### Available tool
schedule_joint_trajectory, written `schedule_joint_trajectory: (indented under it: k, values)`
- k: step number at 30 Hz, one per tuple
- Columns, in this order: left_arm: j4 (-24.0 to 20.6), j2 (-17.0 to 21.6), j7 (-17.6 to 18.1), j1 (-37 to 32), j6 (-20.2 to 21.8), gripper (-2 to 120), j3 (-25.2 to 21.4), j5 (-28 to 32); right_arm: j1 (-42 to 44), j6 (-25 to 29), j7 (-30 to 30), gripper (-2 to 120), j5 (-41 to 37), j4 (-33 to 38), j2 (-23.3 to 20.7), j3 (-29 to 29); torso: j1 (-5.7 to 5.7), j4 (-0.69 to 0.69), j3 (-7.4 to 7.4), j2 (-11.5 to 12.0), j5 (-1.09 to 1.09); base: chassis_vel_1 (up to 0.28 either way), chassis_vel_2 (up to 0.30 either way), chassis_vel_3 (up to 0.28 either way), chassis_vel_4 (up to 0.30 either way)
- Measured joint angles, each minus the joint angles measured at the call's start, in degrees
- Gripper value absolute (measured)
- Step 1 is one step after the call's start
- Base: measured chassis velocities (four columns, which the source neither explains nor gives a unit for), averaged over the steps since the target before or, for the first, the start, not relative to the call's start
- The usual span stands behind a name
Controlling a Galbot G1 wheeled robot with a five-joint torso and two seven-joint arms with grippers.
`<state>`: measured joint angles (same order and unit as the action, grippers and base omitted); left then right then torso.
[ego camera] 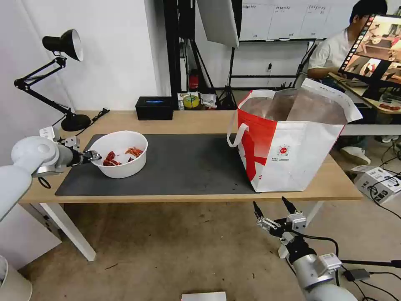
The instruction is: Pick up the trash from the table and place it into the takeout bag.
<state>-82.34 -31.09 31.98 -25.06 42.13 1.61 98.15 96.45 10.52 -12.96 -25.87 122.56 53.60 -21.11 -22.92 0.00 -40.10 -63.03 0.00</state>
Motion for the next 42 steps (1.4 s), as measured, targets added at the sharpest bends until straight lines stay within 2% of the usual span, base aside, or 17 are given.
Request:
schedule_joint_trajectory:
  k: [2, 4, 6, 13, 15, 20, 24, 25, 28, 30, 32, 33, 34, 36, 38, 39, 42]
  values:
    - [-0.9, -0.1, 0.1, -0.3, 0.0, 14, -0.3, 0.4, 0.0, 0.0, 0.0, 100, 0.0, 0.0, 0.0, 0.0, 0.0, 0.01, 0.0, 0.0, -0.01, 0.0, 0.0, 0.0, 0.0]
    - [-1.3, -0.2, 0.3, -0.3, 0.0, 11, -0.6, 0.8, 0.0, 0.0, 0.0, 100, 0.0, 0.0, 0.0, 0.0, 0.0, 0.01, 0.0, 0.0, -0.01, 0.0, 0.0, 0.0, 0.0]
    - [-2.8, -0.4, 1.0, 0.5, 0.0, 0, -1.2, 2.3, 0.0, 0.0, 0.0, 100, 0.0, 0.0, 0.0, 0.0, 0.0, 0.0, 0.0, 0.0, -0.01, 0.0, 0.0, 0.0, 0.0]
    - [-7.8, -0.2, 3.3, 4.5, 0.0, 0, -1.3, 6.7, 0.0, 0.0, 0.0, 100, 0.0, 0.0, 0.0, 0.0, 0.0, 0.0, 0.0, 0.0, 0.0, 0.0, 0.0, 0.0, 0.0]
    - [-10.2, -0.9, 5.0, 7.0, 0.0, 0, -0.9, 9.0, 0.0, 0.0, 0.0, 100, 0.0, 0.0, 0.0, 0.0, 0.0, 0.0, 0.0, 0.0, 0.0, 0.0, 0.0, 0.0, 0.0]
    - [-12.7, -2.3, 6.3, 10.6, 0.0, 0, 0.8, 11.1, 0.0, 0.0, 0.0, 100, 0.0, 0.0, 0.0, 0.0, 0.0, 0.0, 0.0, 0.0, 0.01, 0.0, 0.0, 0.0, 0.0]
    - [-15.8, -6.9, 6.8, 16.4, 0.0, 0, 3.7, 13.8, 0.0, 0.0, 0.0, 100, 0.0, 0.0, 0.0, 0.0, 0.0, 0.0, 0.0, 0.0, 0.0, 0.0, 0.0, 0.0, 0.0]
    - [-15.8, -6.9, 6.8, 16.4, 0.0, 0, 3.7, 13.8, 0.0, 0.0, 0.0, 100, 0.0, 0.0, 0.0, 0.0, 0.0, 0.0, 0.0, 0.0, 0.0, 0.0, 0.0, 0.0, 0.0]
    - [-16.3, -11.1, 7.4, 22.7, 0.0, 0, 7.0, 14.6, 0.0, 0.0, 0.0, 100, 0.0, 0.0, 0.0, 0.0, -0.01, -0.01, -0.01, 0.0, 0.01, 0.0, 0.0, 0.0, 0.0]
    - [-16.3, -12.2, 7.5, 24.8, 0.0, 0, 8.1, 14.8, 0.0, 0.0, 0.0, 100, 0.0, 0.0, 0.0, 0.0, 0.0, -0.01, -0.01, 0.0, 0.01, 0.0, 0.0, 0.0, 0.0]
    - [-15.6, -14.6, 8.1, 28.5, 0.0, 0, 10.1, 15.2, 0.0, 0.0, 0.0, 100, 0.0, 0.0, 0.0, 0.0, 0.0, 0.0, 0.0, 0.0, 0.03, 0.0, 0.0, 0.0, 0.0]
    - [-15.6, -14.6, 8.1, 28.5, 0.0, 0, 10.1, 15.2, 0.0, 0.0, 0.0, 100, 0.0, 0.0, 0.0, 0.0, 0.0, 0.0, 0.0, 0.0, 0.03, 0.0, 0.0, 0.0, 0.0]
    - [-14.3, -17.5, 9.2, 31.8, 0.0, 0, 11.8, 15.8, 0.0, 0.0, 0.0, 100, 0.0, 0.0, 0.0, 0.0, 0.0, -0.01, 0.0, 0.0, 0.02, 0.0, 0.0, 0.0, 0.0]
    - [-13.7, -18.8, 9.8, 33.0, 0.0, 0, 12.6, 15.9, 0.0, 0.0, 0.0, 100, 0.0, 0.0, 0.0, 0.0, 0.0, -0.01, 0.0, 0.0, 0.01, 0.0, 0.0, 0.0, 0.0]
    - [-11.9, -22.7, 10.6, 36.0, 0.0, 0, 14.9, 16.1, 0.0, 0.0, 0.0, 100, 0.0, 0.0, 0.0, 0.0, 0.0, 0.0, 0.0, 0.0, 0.02, 0.0, 0.0, 0.0, 0.0]
    - [-11.9, -22.7, 10.6, 36.0, 0.0, 0, 14.9, 16.1, 0.0, 0.0, 0.0, 100, 0.0, 0.0, 0.0, 0.0, 0.0, 0.0, 0.0, 0.0, 0.02, 0.0, 0.0, 0.0, 0.0]
    - [-8.3, -29.9, 11.2, 38.7, -0.1, 0, 16.8, 15.9, 0.0, 0.0, 0.0, 100, 0.0, 0.0, 0.0, 0.0, 0.0, 0.01, 0.0, 0.0, 0.01, 0.0, 0.0, 0.0, 0.0]
